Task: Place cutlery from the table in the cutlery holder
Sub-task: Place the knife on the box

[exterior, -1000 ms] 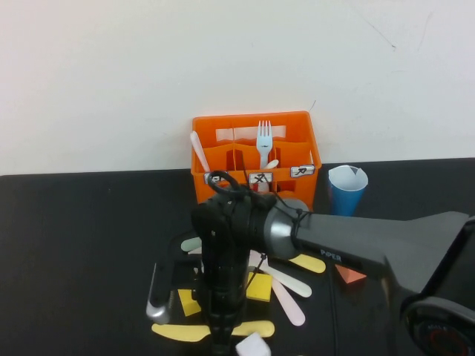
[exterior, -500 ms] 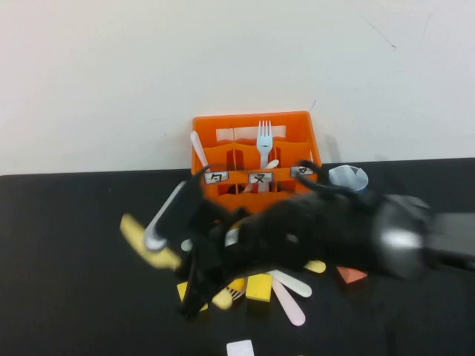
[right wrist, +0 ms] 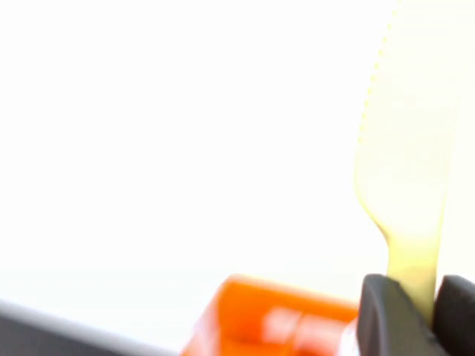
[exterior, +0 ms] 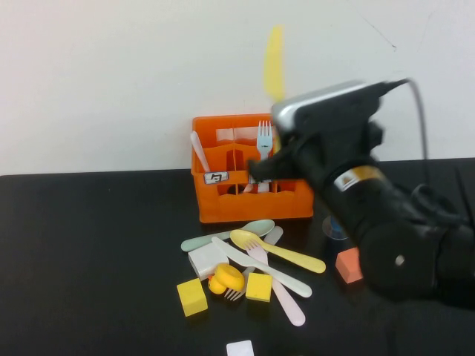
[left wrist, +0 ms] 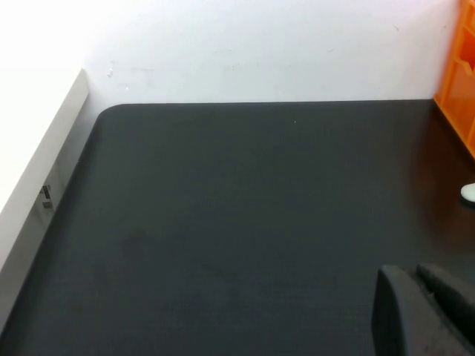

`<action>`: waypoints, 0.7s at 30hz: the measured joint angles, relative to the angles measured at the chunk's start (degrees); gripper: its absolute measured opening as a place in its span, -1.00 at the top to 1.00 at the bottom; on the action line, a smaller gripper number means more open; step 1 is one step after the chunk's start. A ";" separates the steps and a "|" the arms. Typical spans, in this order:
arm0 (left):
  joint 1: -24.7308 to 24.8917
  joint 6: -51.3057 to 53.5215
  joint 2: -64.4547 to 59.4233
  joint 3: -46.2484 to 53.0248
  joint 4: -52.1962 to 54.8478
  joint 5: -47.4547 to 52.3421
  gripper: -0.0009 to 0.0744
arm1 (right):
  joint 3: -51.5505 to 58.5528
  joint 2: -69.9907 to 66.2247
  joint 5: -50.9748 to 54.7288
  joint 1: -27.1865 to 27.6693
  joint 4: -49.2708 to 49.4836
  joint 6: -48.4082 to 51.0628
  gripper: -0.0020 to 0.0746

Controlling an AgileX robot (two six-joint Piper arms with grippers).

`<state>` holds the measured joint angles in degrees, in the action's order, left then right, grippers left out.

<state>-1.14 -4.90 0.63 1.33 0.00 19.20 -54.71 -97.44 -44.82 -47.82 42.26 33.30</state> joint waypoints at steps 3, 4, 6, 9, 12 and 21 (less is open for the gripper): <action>0.00 0.00 0.00 0.00 0.00 0.00 0.98 | 0.00 -0.37 -3.03 3.62 -3.75 -5.66 0.65; 0.00 0.00 0.00 0.00 0.00 0.00 0.98 | 0.00 -0.91 -4.16 5.14 -5.93 -8.73 0.65; 0.00 0.00 0.00 0.00 0.00 0.00 0.98 | 0.00 -2.54 -6.36 8.05 -10.52 -15.12 0.65; 0.00 0.00 0.00 0.00 0.00 0.00 0.98 | -0.25 -6.82 -9.58 11.07 -15.04 -21.52 0.65; 0.00 0.00 0.00 0.00 0.00 0.00 0.98 | -1.40 -11.30 -11.33 12.76 -16.82 -23.76 0.65; 0.00 0.00 0.00 0.00 0.00 0.00 0.98 | -9.15 -22.20 -11.33 14.00 -18.61 -24.68 0.66</action>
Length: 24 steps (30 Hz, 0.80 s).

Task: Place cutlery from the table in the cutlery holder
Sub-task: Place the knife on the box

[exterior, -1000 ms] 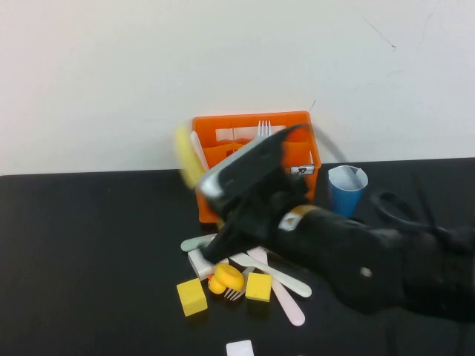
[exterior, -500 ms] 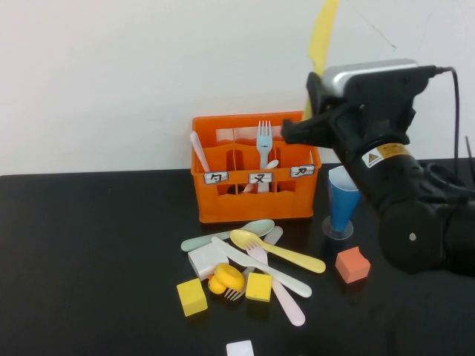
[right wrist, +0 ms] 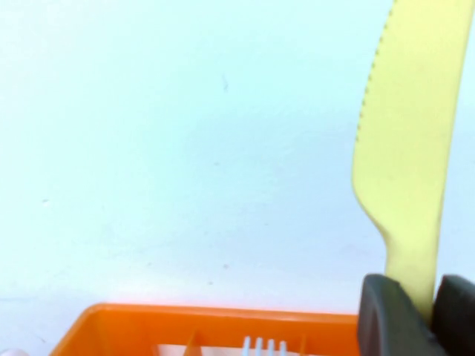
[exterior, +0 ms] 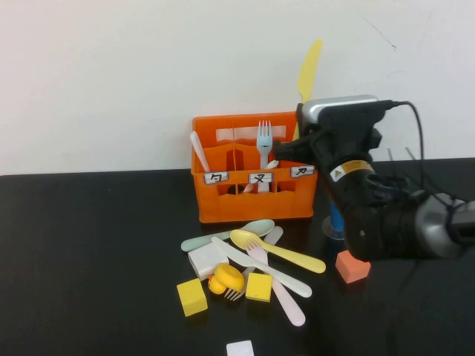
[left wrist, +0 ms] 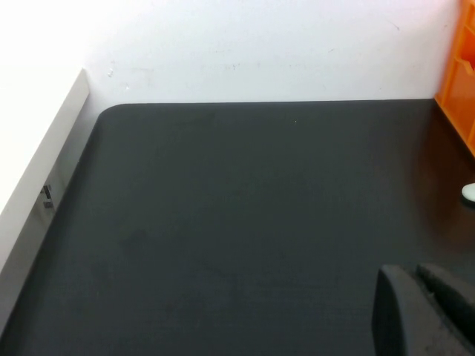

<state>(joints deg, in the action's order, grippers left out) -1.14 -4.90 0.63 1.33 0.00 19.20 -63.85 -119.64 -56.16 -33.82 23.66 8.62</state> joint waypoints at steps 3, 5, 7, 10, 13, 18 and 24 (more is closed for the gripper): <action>0.00 0.00 0.00 0.00 0.00 0.00 0.98 | -2.91 -2.56 0.94 0.00 -0.22 0.00 0.64; 0.00 0.00 0.00 0.00 0.00 0.00 0.98 | -4.41 -3.92 1.83 0.00 -0.46 0.12 0.55; 0.00 0.00 0.00 0.00 0.00 0.00 0.98 | -4.99 -4.63 2.48 0.00 -0.69 0.12 0.39; 0.00 0.00 0.00 0.00 0.00 0.00 0.98 | -5.24 -4.67 3.22 0.00 -0.71 0.12 0.17; 0.00 0.00 0.00 0.00 0.00 0.00 0.98 | -5.12 -3.82 4.23 0.00 -0.81 0.25 0.10; 0.00 -0.14 0.00 0.00 0.00 0.00 0.98 | 1.04 2.71 4.66 0.00 -0.81 -0.08 0.11; 0.00 -0.14 0.00 0.00 0.00 0.00 0.98 | 16.23 18.64 1.26 -0.14 -0.81 -1.38 0.52</action>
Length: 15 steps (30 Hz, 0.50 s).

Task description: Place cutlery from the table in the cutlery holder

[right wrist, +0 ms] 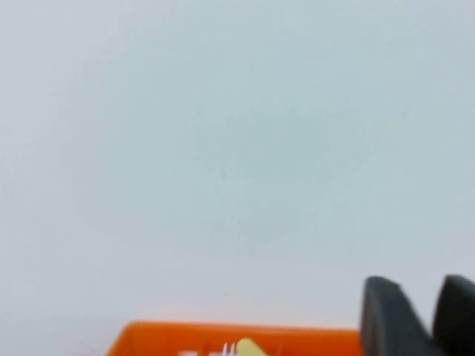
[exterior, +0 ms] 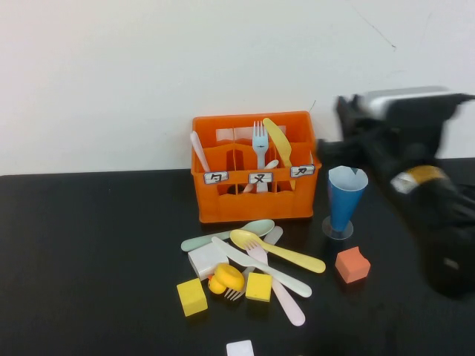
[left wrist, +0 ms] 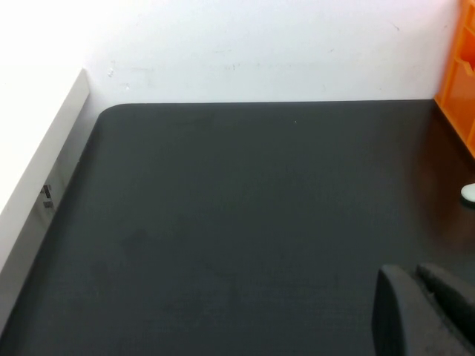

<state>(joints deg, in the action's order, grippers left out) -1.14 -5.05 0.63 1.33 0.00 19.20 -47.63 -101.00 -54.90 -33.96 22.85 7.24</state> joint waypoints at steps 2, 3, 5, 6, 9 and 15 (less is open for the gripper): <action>0.00 0.00 0.00 0.00 0.00 0.00 0.98 | 5.69 6.77 -0.64 0.00 -0.99 0.00 0.73; 0.00 0.00 0.00 0.00 0.30 0.00 0.98 | 8.35 10.25 -0.74 0.00 -1.62 0.00 0.81; 0.00 0.00 0.00 0.00 0.00 0.00 0.98 | 13.14 17.14 -0.59 0.00 -3.54 0.00 0.89; 0.00 0.00 0.00 0.00 0.00 0.00 0.98 | 14.76 19.90 0.05 0.00 -4.63 0.00 0.91; 0.00 0.00 0.00 0.00 0.00 0.00 0.98 | 18.76 29.24 4.90 0.00 -11.23 -0.14 0.94; 0.00 0.00 0.00 0.00 0.00 0.00 0.98 | 20.44 46.76 22.91 -0.09 -20.18 1.98 0.95</action>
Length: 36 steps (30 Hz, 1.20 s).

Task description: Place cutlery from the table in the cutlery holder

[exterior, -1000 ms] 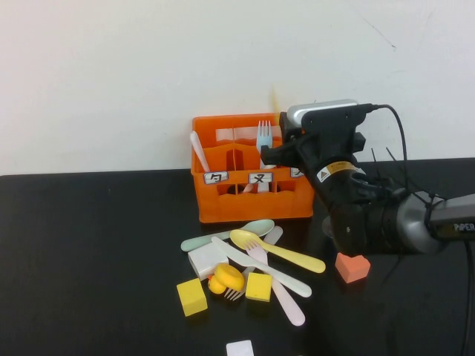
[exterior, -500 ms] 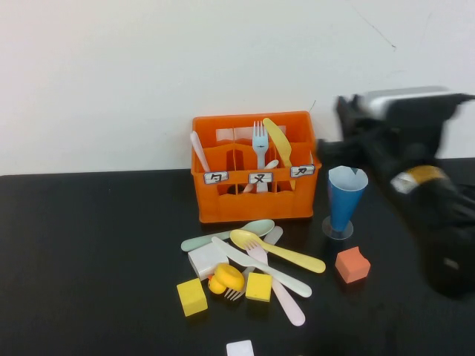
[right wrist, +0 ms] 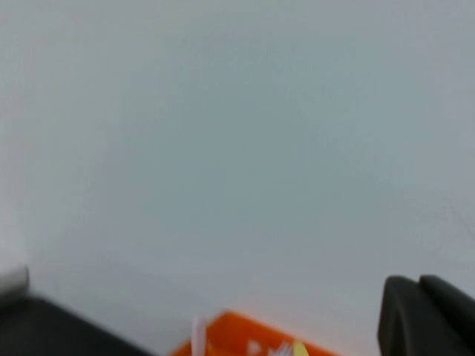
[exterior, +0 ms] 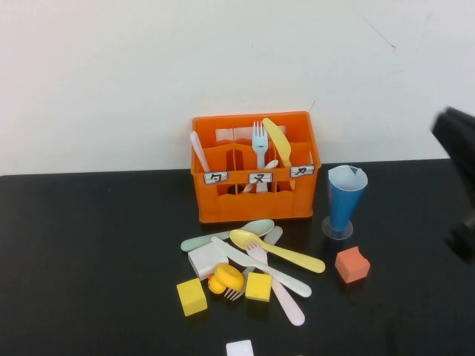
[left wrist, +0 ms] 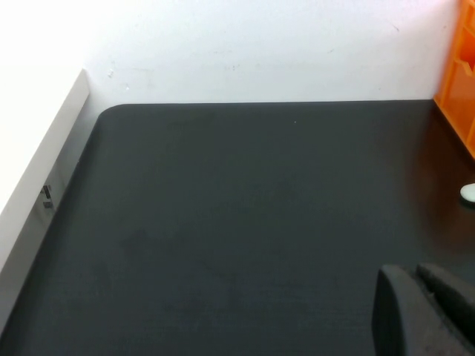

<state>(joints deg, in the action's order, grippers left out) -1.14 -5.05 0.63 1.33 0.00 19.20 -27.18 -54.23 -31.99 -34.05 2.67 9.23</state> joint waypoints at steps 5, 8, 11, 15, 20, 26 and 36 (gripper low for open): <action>0.00 0.00 0.00 0.00 0.00 0.00 0.98 | 0.09 11.27 19.30 0.00 -4.02 5.63 0.95; 0.00 0.00 0.00 0.00 0.30 0.00 0.98 | 0.09 16.79 30.00 0.00 -5.34 6.56 0.95; 0.00 0.00 0.00 0.00 0.00 0.04 0.98 | 0.09 22.01 39.20 0.00 -5.44 6.83 0.95; 0.00 0.22 0.00 0.00 0.30 0.04 0.98 | 0.12 27.57 48.56 0.00 -5.57 6.96 0.95; 0.00 0.22 0.00 0.00 0.30 0.04 0.98 | 1.45 34.04 53.83 0.00 -6.49 6.84 0.95; 0.00 0.22 0.00 0.00 0.00 0.04 0.98 | 10.17 39.93 50.59 4.37 -4.12 4.90 0.95; 0.00 0.22 0.00 0.00 0.00 0.04 0.98 | 21.53 50.81 50.23 32.72 -1.50 6.33 0.95</action>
<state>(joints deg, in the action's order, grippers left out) -1.14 -4.82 0.63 1.33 0.00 19.24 -5.66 -3.42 18.24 -1.33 1.16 15.56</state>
